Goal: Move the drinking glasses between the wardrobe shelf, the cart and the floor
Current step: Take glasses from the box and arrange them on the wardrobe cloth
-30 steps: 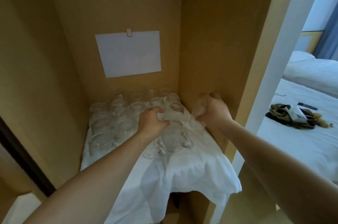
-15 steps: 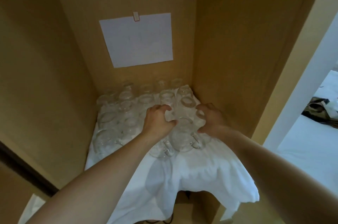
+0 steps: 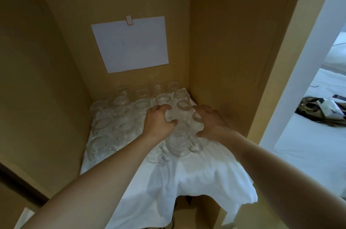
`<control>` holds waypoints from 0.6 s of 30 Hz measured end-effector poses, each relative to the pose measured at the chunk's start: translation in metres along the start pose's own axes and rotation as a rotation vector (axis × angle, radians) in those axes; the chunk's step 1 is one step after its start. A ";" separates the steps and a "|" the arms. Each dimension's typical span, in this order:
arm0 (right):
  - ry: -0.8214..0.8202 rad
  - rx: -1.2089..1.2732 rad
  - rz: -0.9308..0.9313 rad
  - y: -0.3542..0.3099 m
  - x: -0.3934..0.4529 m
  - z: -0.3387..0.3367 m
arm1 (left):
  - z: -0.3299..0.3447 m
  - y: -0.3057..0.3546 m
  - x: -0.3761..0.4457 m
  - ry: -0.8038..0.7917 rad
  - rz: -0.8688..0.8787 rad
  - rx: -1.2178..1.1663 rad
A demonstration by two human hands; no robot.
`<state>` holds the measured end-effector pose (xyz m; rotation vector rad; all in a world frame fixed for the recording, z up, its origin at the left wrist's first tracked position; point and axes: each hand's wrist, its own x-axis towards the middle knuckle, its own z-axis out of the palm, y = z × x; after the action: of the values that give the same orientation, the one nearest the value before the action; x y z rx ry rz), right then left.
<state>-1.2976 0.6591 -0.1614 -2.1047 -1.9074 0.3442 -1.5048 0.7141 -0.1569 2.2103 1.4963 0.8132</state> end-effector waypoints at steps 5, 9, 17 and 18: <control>0.047 0.007 0.001 -0.004 -0.010 -0.011 | -0.012 0.005 -0.005 0.005 0.019 -0.044; 0.095 -0.009 -0.022 -0.018 -0.019 -0.019 | -0.026 0.006 -0.013 0.013 0.046 -0.048; 0.143 -0.072 -0.093 -0.078 -0.030 -0.024 | -0.071 -0.011 -0.029 0.028 0.007 0.006; 0.149 -0.076 -0.101 -0.087 -0.030 -0.023 | -0.078 -0.016 -0.031 0.030 0.000 0.010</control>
<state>-1.3730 0.6360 -0.1091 -2.0090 -1.9585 0.0916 -1.5744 0.6894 -0.1139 2.2151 1.5175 0.8440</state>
